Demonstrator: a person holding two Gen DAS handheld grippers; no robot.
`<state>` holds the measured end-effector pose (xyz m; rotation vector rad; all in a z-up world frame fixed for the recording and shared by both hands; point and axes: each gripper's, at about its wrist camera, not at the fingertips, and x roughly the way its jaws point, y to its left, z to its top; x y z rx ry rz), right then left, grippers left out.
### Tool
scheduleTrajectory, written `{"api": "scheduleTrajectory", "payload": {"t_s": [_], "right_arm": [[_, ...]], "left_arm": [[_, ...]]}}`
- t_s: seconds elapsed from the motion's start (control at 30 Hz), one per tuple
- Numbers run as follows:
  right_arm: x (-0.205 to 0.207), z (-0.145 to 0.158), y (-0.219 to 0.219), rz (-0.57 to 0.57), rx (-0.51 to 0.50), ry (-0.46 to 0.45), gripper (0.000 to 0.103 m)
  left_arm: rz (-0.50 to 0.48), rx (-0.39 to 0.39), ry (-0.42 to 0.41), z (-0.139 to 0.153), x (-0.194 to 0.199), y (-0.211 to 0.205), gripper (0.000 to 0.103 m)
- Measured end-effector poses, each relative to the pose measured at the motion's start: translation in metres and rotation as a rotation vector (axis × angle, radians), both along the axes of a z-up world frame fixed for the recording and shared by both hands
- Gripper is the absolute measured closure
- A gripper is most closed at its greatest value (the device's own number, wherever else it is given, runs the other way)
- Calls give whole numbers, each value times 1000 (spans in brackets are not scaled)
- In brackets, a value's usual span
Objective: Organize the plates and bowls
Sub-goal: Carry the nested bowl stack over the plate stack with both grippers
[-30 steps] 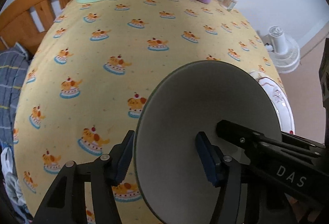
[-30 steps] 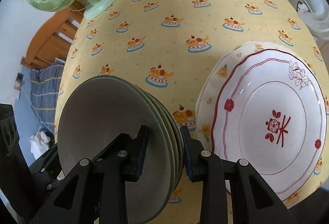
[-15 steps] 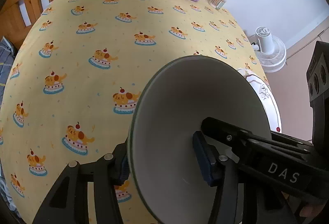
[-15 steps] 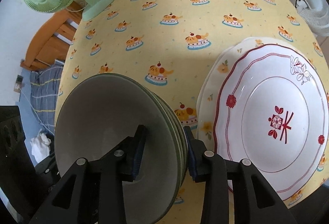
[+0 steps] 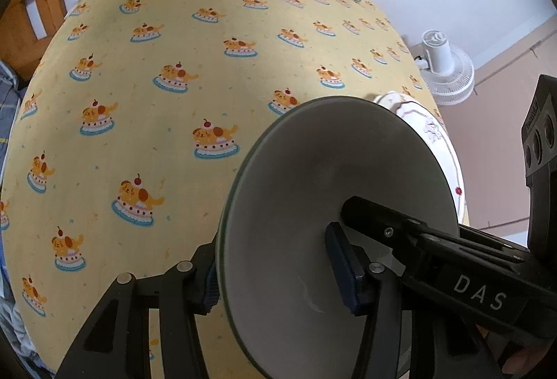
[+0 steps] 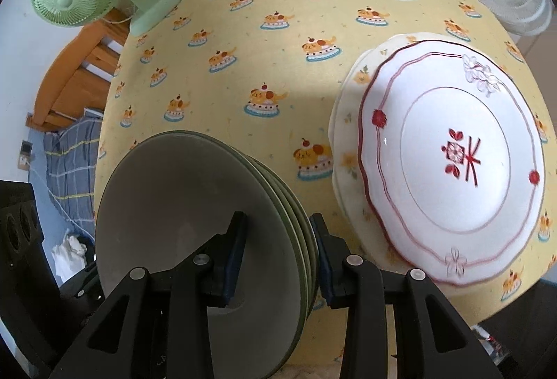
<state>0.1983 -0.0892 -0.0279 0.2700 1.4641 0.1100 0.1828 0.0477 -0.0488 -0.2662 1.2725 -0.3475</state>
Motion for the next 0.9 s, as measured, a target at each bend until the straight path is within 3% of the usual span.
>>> {"api": "scheduleTrajectory", "payload": {"t_s": [0.33, 0.9], "right_arm": [[-19, 26, -8, -62, 0, -54, 64], [-4, 53, -62, 58, 37, -86, 64]], "left_arm": [[-49, 9, -64, 23, -10, -8, 50], [100, 17, -88, 50, -13, -64, 50]]}}
